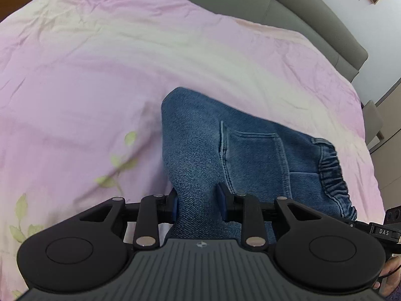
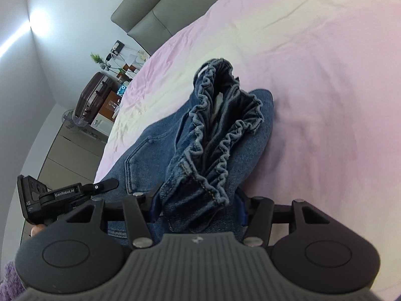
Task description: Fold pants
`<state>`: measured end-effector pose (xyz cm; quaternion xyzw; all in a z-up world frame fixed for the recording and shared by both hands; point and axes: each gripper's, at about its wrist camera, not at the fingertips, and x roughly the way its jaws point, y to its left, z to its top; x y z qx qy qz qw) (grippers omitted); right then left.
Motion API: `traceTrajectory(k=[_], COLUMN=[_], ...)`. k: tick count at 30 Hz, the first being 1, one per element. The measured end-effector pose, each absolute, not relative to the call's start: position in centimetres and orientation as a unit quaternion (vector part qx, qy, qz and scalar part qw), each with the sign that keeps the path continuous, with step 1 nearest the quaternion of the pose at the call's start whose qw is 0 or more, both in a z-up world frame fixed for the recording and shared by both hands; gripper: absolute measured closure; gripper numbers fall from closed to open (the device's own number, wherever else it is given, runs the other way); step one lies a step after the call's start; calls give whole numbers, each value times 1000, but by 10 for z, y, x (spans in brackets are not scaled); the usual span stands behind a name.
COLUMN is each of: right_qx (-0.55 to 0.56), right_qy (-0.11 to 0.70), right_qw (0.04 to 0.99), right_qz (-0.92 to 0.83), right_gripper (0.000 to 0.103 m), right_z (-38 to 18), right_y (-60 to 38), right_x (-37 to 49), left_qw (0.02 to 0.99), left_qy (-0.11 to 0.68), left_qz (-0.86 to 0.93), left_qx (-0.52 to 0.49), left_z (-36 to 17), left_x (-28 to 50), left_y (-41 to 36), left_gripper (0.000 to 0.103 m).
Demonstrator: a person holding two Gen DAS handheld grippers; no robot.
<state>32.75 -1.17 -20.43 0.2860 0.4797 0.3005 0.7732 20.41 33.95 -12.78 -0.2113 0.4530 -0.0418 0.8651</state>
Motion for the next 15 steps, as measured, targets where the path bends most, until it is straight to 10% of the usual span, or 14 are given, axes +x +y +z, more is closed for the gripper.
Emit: traceTrajectory(k=[15], right_qx=[261], right_qy=[528], right_qw=[765], right_qz=[260], right_gripper=[36], right_z=[-233], right_y=[-7], right_x=[334], left_qw=[860], left_qy=[477], left_qz=[3], left_qx=[-180], left_z=[-146], left_x=[202], left_y=[333], left_gripper=[57])
